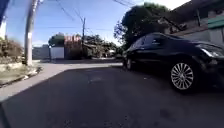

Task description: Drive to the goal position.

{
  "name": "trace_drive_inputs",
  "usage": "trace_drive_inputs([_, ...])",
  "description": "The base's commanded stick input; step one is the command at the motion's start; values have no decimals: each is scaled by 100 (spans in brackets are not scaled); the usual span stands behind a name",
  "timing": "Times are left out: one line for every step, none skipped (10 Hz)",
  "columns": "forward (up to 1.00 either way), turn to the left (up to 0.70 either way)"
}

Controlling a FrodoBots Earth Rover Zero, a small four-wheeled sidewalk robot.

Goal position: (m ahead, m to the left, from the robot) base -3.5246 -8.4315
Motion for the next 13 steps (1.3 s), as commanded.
trace_drive_inputs([0,-100])
trace_drive_inputs([0,-100])
trace_drive_inputs([0,-100])
trace_drive_inputs([0,-100])
trace_drive_inputs([0,-100])
trace_drive_inputs([0,-100])
trace_drive_inputs([0,-100])
trace_drive_inputs([0,-100])
trace_drive_inputs([0,-100])
trace_drive_inputs([0,-100])
trace_drive_inputs([0,-100])
trace_drive_inputs([0,-100])
trace_drive_inputs([0,-100])
